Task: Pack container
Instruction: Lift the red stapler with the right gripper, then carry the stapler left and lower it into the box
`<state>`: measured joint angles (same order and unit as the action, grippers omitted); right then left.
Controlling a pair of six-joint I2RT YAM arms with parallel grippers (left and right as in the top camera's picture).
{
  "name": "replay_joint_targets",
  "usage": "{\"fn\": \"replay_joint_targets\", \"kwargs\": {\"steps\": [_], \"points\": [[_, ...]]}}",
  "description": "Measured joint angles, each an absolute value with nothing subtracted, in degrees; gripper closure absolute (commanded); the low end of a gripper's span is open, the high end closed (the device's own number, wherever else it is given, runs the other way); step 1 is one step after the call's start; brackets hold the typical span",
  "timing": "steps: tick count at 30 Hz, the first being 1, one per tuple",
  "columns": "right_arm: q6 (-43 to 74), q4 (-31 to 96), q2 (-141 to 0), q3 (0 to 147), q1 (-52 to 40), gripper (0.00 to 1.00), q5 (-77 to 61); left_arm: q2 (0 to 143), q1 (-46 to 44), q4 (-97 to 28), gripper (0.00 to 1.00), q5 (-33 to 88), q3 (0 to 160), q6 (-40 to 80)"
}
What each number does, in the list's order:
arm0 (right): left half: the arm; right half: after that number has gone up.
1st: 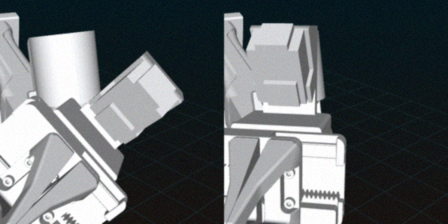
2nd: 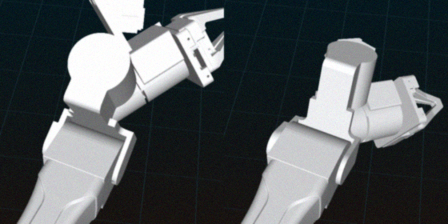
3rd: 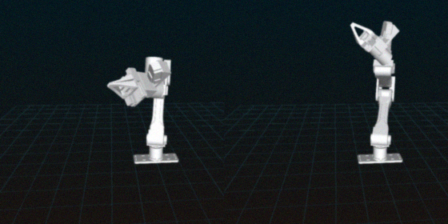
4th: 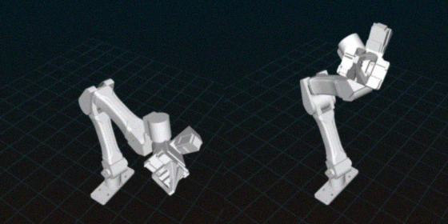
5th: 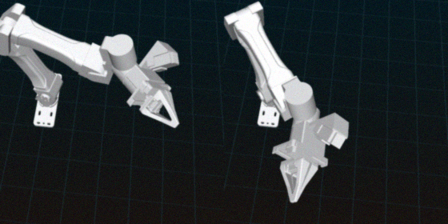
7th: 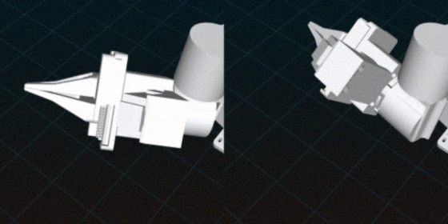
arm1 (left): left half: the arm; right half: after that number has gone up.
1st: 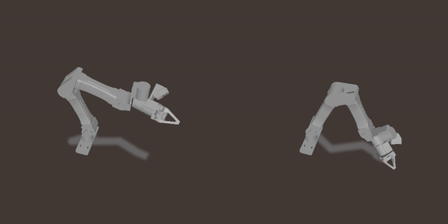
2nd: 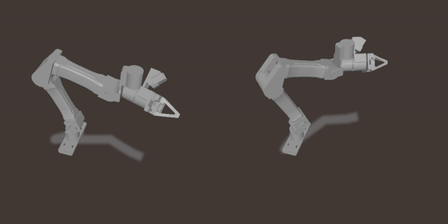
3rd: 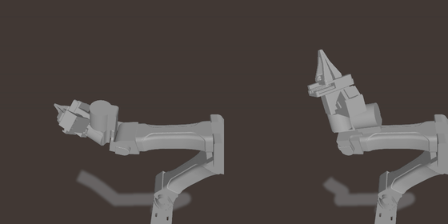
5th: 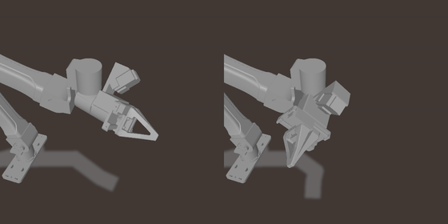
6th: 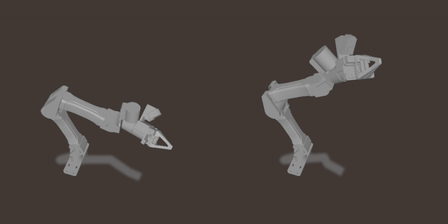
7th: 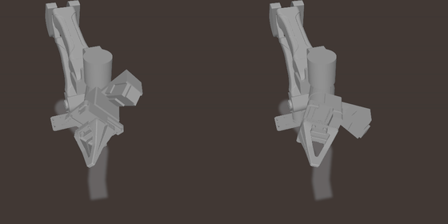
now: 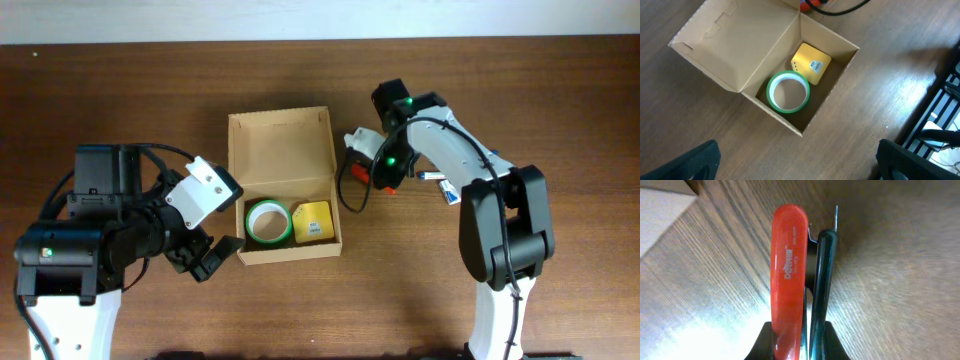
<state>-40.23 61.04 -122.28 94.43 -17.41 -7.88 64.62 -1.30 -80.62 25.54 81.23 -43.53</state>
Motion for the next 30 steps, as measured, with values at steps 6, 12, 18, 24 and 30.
{"fn": "replay_joint_targets", "kwargs": {"steps": [6, 12, 18, 24, 30], "points": [[-40.2, 64.6, -122.3, 99.0, -17.4, 0.96, -7.7, 64.6, -1.3, -80.6, 0.00, 25.5, 81.2, -43.5], [-40.2, 64.9, -121.0, 100.0, -17.4, 0.96, -7.5, 64.6, -1.3, -80.6, 0.00, 25.5, 81.2, -43.5], [-40.2, 65.0, -112.9, 100.0, -17.4, 0.96, -8.1, 64.6, -1.3, -80.6, 0.00, 25.5, 81.2, -43.5], [-40.2, 65.2, -102.8, 100.3, -17.9, 0.96, -12.8, 64.6, -1.3, -80.6, 0.00, 25.5, 81.2, -43.5], [-40.2, 66.1, -100.0, 100.7, -24.6, 0.96, -14.7, 64.6, -1.3, -80.6, 0.00, 25.5, 81.2, -43.5]]}}
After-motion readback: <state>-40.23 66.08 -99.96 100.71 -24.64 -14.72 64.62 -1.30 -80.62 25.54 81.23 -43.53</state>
